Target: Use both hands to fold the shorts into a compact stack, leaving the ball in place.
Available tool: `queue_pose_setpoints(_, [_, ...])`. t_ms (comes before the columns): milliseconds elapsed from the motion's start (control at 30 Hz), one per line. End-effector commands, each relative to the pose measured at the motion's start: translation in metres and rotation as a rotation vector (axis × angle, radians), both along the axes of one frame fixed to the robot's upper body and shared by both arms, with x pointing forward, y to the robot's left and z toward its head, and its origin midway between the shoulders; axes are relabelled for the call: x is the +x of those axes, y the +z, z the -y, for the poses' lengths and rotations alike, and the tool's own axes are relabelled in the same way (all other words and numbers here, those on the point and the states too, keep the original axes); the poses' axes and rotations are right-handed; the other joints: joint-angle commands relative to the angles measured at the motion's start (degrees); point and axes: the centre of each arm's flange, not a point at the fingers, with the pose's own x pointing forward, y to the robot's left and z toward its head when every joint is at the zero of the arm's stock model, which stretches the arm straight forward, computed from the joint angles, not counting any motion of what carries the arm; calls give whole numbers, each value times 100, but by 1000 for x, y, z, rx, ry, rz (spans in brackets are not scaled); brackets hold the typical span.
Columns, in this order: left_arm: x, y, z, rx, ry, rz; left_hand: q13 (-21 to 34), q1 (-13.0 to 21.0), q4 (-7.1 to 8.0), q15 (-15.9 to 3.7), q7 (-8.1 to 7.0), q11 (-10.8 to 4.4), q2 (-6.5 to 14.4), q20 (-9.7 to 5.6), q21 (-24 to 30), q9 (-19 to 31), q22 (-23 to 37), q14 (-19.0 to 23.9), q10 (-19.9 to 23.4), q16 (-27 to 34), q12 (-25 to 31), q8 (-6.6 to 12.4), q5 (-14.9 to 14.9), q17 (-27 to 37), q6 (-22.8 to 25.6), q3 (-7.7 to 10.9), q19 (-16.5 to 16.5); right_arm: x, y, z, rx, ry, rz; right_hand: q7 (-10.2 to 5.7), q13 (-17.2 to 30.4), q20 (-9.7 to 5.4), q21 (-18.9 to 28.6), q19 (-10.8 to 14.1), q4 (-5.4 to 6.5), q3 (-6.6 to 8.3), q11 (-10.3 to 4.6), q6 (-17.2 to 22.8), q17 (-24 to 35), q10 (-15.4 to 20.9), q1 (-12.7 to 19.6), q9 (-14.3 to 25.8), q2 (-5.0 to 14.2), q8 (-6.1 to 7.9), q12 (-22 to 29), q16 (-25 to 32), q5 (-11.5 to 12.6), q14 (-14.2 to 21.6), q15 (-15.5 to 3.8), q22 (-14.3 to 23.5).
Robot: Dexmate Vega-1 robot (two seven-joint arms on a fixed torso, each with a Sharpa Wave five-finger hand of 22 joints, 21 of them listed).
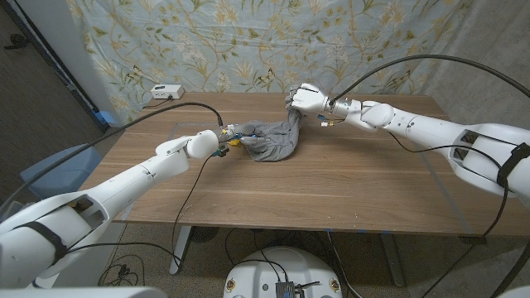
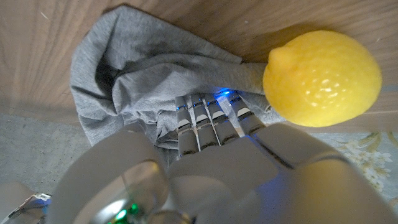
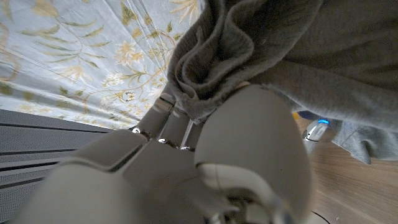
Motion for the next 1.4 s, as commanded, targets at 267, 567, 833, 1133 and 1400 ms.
queue_pose_setpoints(267, [-2, -3, -3, -16, -7, 6, 7, -116, -20, 2, 1, -11, 2, 33, -24, -4, 22, 51, 52, 48, 35, -18, 57, -1, 83, -16, 38, -13, 27, -44, -159, 93, 60, 16, 38, -766, 111, -78, -19, -36, -12, 69, 43, 40, 108, 23, 5, -36, -28, -20, 49, 183, -670, 30])
queue_pose_setpoints(567, [-4, -8, -4, -30, -12, 8, 5, -148, -31, 11, 20, 5, 11, 30, -27, -3, 21, 59, 75, 47, 44, -23, 66, -4, 104, -15, 37, -23, 34, -72, -211, 151, 74, 19, 59, -763, 173, -100, -18, -50, -6, 78, 59, 90, 132, 24, 0, -56, -24, -42, 60, 193, -669, 31])
queue_pose_setpoints(833, [-4, -9, -4, -35, -14, 14, 4, -174, -40, 13, 42, 32, 20, 39, -27, -2, 20, 61, 84, 45, 47, -30, 72, -6, 112, -12, 42, -30, 29, -97, -216, 233, 67, 65, 108, -766, 264, -125, -7, -63, 25, 170, 81, 213, 159, 27, 2, -49, 20, -69, 82, 233, -661, 27])
queue_pose_setpoints(1133, [-2, -9, -4, -36, -12, 10, 3, -206, -50, 59, 92, 57, 34, 41, -30, 0, 20, 70, 88, 45, 47, -39, 77, -7, 119, -6, 39, -41, 10, -112, -227, 312, 31, 96, 149, -768, 385, -136, -43, -33, 39, 219, 100, 361, 234, -3, -43, -86, 63, -117, 134, 295, -643, 4])
queue_pose_setpoints(1400, [0, -6, -2, -33, -18, 17, 2, -234, -56, 62, 84, 71, 47, 47, -35, 2, 19, 69, 100, 41, 51, -37, 79, -8, 147, 1, 32, -43, 0, -119, -95, 260, 57, -486, 82, -439, 748, -598, 275, -221, -218, -2076, -427, -1671, -765, 72, -887, -933, -827, -1416, 416, -534, -588, -445])
